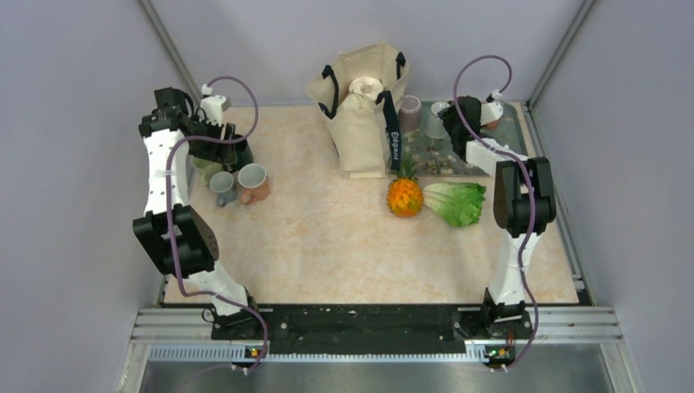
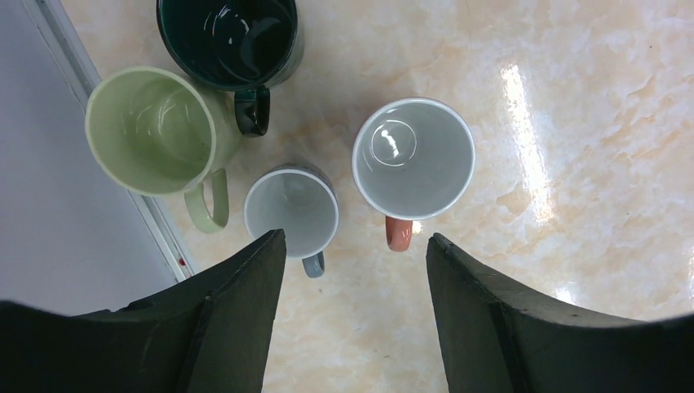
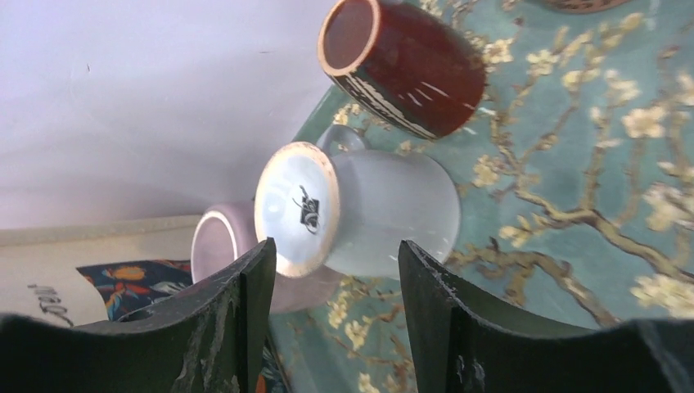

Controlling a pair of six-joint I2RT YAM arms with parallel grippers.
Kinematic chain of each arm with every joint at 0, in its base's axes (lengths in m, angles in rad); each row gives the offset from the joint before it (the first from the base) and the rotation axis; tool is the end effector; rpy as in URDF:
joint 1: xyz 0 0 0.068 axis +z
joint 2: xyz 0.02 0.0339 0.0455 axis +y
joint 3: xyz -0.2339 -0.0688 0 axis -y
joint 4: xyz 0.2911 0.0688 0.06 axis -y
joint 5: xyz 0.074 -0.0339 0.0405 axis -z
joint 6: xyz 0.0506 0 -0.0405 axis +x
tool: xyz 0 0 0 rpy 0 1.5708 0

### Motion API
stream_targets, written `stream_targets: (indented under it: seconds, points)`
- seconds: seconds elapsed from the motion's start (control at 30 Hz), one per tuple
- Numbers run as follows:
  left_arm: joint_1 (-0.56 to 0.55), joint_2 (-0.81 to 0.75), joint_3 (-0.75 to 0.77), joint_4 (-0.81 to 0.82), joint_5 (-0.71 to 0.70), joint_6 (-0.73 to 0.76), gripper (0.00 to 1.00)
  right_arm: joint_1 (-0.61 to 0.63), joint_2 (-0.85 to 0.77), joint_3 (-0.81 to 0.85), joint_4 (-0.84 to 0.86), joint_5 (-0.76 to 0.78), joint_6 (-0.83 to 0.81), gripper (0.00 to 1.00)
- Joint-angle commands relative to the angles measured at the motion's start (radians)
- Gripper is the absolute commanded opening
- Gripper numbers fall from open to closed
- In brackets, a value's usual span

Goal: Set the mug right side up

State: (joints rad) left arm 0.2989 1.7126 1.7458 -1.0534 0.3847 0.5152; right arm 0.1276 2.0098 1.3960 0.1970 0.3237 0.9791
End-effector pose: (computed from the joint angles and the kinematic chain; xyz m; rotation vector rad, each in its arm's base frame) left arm 0.3929 0.1012 0.3116 0.4042 2.4561 -0.1666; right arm 0.5014 0.0481 0.1572 1.0071 1.7124 0.4013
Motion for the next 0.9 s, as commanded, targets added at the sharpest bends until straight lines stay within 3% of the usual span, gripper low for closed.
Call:
stream_targets:
  seconds: [0.0,0.2,0.37,0.47,0.63,0.87]
  points:
    - [-0.004,-0.042,0.000,0.034,0.041,-0.011,0.69,-0.009,0.080,0.128,0.018,-0.042,0.069,0.55]
    - [-0.003,-0.042,0.002,0.033,0.048,-0.007,0.69,-0.015,0.133,0.208,-0.053,-0.031,0.065,0.44]
    - [-0.003,-0.046,0.003,0.032,0.063,-0.006,0.69,-0.032,0.149,0.213,-0.092,-0.049,0.050,0.20]
    - [-0.004,-0.045,0.004,0.030,0.064,-0.007,0.69,-0.040,0.133,0.186,-0.093,-0.063,0.030,0.11]
    - [-0.004,-0.050,0.000,0.030,0.059,-0.005,0.69,-0.045,0.058,0.134,-0.088,-0.086,-0.035,0.01]
    - [-0.004,-0.073,-0.009,0.030,0.072,-0.005,0.69,-0.048,-0.057,0.019,-0.061,-0.193,-0.181,0.00]
